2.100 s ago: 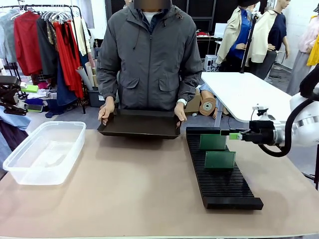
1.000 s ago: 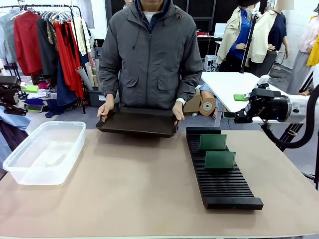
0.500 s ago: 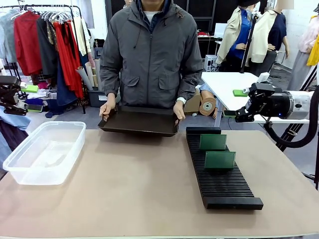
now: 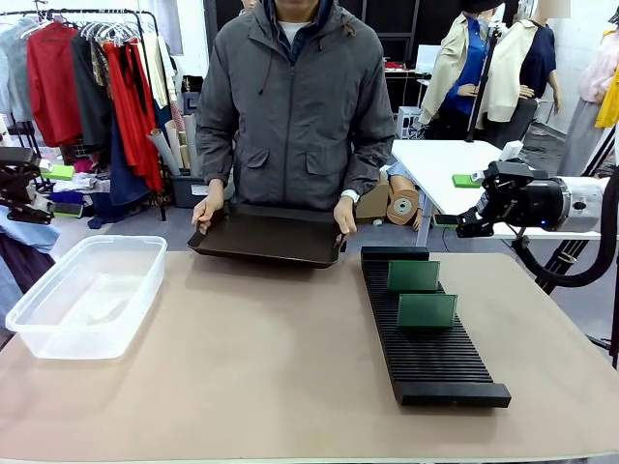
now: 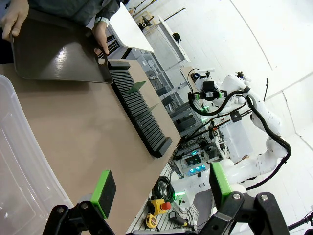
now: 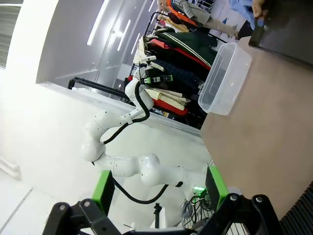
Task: Sort PCBs into racks and boxes based on the side picked up.
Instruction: If the short side of the Blank PCB is picked up, insert it into the PCB Rack ; if the long side is picked up, place it in the Organizing box.
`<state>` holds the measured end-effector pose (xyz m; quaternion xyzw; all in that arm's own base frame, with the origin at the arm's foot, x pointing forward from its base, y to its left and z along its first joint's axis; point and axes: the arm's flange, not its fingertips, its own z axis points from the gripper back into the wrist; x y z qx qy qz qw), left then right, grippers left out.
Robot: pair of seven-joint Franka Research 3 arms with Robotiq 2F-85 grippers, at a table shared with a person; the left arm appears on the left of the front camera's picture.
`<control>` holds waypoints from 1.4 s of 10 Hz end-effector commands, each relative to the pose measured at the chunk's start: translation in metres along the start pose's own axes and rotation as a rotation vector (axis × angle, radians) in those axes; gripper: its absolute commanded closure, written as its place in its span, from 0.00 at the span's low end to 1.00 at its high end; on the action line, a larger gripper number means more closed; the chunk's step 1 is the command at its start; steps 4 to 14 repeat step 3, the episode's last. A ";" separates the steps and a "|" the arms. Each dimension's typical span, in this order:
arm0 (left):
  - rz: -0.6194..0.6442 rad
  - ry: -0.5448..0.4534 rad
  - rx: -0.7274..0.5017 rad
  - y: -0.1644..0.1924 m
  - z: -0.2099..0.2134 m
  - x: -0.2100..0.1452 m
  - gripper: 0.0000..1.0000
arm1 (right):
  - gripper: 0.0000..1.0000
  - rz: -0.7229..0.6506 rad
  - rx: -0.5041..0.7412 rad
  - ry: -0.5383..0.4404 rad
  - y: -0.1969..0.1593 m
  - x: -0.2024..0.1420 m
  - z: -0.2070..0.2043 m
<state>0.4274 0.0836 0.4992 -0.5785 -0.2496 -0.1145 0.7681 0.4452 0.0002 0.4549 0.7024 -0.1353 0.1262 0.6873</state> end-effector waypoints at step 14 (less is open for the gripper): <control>0.009 -0.004 -0.007 -0.003 0.001 0.000 0.00 | 0.00 0.012 -0.003 0.004 0.001 0.000 0.000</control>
